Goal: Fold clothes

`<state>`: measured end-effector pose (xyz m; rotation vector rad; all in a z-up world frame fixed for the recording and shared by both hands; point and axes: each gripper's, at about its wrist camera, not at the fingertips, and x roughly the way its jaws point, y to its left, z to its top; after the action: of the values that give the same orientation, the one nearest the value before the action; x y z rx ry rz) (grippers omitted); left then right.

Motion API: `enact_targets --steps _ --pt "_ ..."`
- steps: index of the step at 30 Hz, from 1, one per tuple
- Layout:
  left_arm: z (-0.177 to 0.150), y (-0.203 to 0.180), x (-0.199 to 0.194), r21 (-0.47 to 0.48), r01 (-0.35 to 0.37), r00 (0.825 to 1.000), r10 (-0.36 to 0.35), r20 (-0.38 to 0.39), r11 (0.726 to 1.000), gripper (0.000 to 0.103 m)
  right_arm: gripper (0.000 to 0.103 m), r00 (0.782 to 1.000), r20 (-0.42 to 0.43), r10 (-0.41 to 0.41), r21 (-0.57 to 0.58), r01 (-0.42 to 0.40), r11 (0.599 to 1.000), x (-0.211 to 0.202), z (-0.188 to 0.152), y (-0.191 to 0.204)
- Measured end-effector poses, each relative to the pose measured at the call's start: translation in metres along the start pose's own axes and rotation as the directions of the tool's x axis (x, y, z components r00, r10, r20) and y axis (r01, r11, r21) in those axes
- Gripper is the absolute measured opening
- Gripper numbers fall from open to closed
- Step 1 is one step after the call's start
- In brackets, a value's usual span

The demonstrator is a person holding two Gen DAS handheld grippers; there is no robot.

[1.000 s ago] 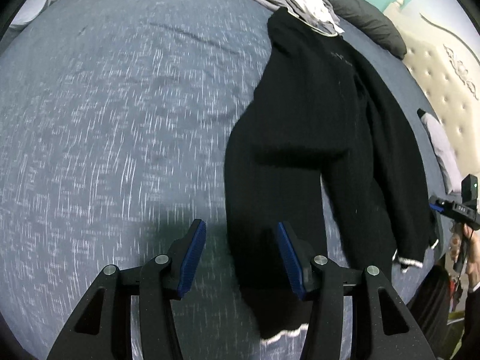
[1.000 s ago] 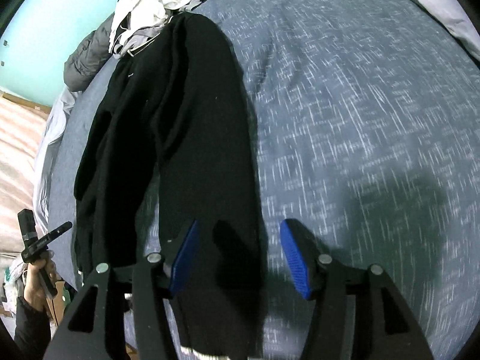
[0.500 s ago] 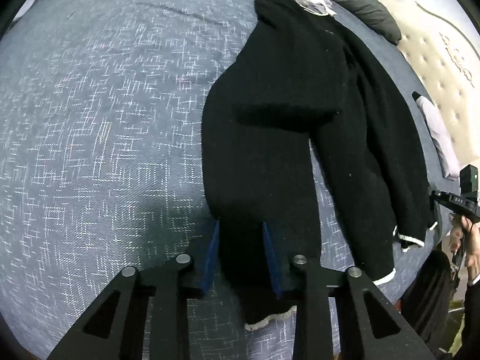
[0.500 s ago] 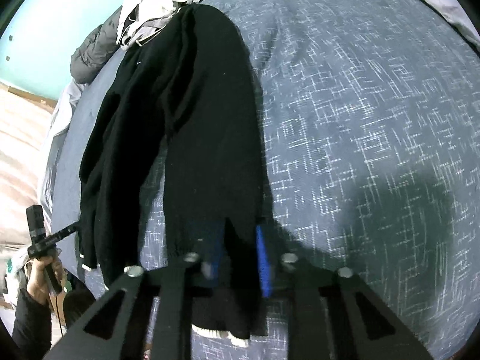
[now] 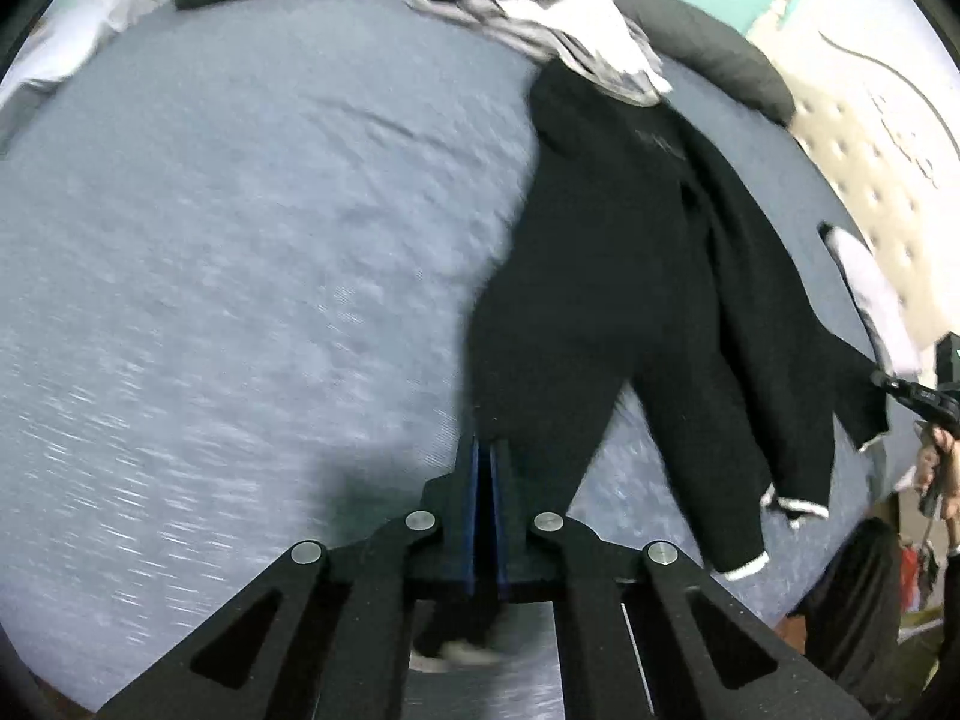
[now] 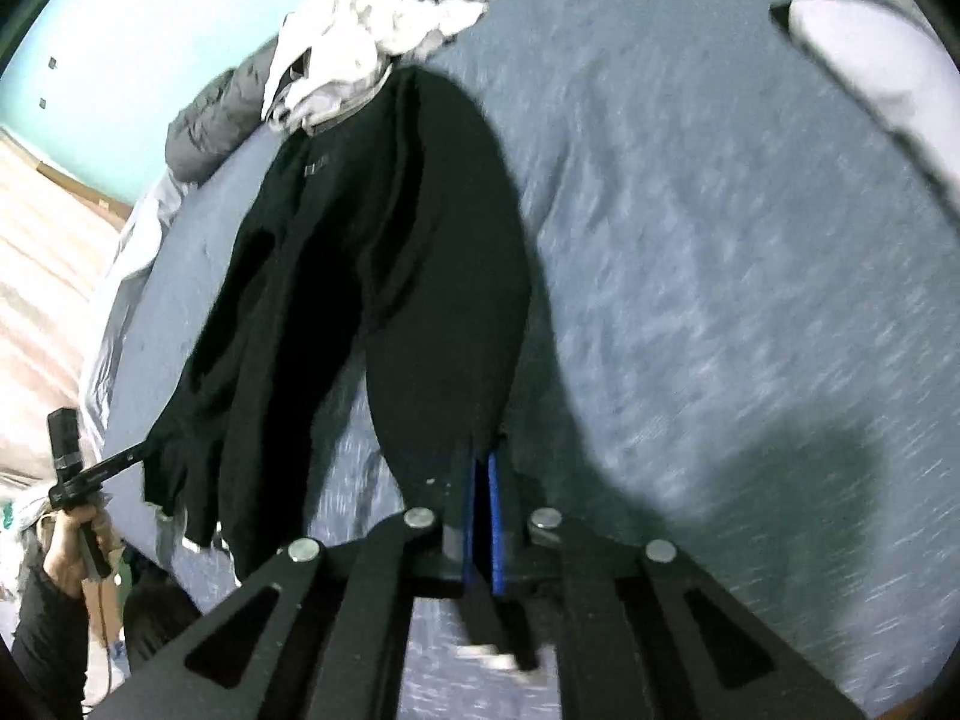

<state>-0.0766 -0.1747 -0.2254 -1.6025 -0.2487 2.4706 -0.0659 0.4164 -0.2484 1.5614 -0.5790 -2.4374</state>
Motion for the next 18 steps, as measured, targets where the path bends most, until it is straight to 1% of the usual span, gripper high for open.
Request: enact_targets --steps 3,6,10,13,16,18 --pt "0.014 0.024 -0.018 -0.040 -0.050 0.998 0.051 0.041 0.998 0.004 0.003 0.998 0.041 -0.054 0.003 0.054 0.999 -0.015 0.020 -0.007" --pt "0.032 0.044 -0.031 -0.046 -0.119 0.990 0.122 0.071 0.992 0.003 0.003 0.991 0.081 -0.111 0.021 0.110 0.994 -0.036 0.044 -0.024" --pt "0.052 0.064 -0.049 -0.058 -0.190 0.975 0.196 0.109 0.980 0.003 0.003 0.970 0.127 -0.205 0.024 0.204 0.979 -0.055 0.073 -0.040" --pt "0.071 0.077 -0.062 -0.082 -0.244 0.957 0.254 0.143 0.966 0.003 0.003 0.952 0.162 -0.259 0.032 0.257 0.966 -0.073 0.092 -0.048" --pt "0.086 0.092 -0.081 -0.117 -0.294 0.936 0.311 0.164 0.949 0.003 0.003 0.930 0.189 -0.316 0.018 0.319 0.948 -0.079 0.114 -0.047" --pt "0.096 0.104 -0.090 -0.149 -0.323 0.922 0.346 0.173 0.935 0.003 0.003 0.914 0.190 -0.358 0.026 0.360 0.933 -0.083 0.123 -0.053"
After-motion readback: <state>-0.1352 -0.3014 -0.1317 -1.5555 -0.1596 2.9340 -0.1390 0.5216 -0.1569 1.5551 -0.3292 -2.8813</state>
